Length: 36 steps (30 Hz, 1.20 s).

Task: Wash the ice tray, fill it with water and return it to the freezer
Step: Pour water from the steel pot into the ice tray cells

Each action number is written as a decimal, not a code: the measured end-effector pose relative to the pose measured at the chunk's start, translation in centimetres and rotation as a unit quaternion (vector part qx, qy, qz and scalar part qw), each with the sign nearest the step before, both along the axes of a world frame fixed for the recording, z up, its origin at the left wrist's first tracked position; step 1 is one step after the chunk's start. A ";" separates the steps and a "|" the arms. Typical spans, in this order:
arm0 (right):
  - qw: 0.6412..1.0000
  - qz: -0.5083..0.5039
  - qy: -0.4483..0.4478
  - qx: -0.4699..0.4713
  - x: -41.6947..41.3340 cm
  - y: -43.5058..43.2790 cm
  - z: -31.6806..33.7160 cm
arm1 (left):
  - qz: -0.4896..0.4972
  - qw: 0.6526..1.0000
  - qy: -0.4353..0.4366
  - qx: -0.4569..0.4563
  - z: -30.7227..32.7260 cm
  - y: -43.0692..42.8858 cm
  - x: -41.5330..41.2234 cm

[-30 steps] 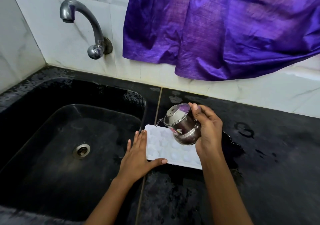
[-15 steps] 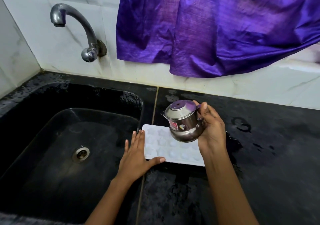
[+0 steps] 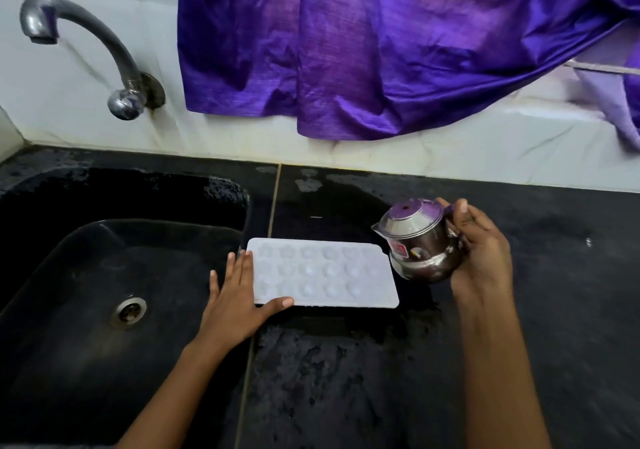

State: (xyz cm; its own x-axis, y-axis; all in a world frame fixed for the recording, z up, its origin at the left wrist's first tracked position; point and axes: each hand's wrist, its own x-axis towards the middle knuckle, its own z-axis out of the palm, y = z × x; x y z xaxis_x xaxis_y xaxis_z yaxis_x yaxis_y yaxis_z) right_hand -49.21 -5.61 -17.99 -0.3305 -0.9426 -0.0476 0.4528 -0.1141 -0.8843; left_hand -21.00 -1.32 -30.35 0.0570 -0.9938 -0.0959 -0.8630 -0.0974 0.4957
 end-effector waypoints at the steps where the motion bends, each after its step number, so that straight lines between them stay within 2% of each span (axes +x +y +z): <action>1: 1.000 -0.002 0.006 0.002 -0.4 0.1 -0.1 | 0.002 1.000 0.002 0.000 0.0 0.0 0.1; 18: 0.998 -0.023 0.049 0.027 -2.6 1.2 -1.0 | 0.012 0.999 0.028 -0.019 -0.2 0.3 -0.1; 36: 0.996 -0.027 0.079 0.010 -2.6 1.4 -0.5 | 0.015 0.998 0.045 -0.034 -0.1 0.4 -0.1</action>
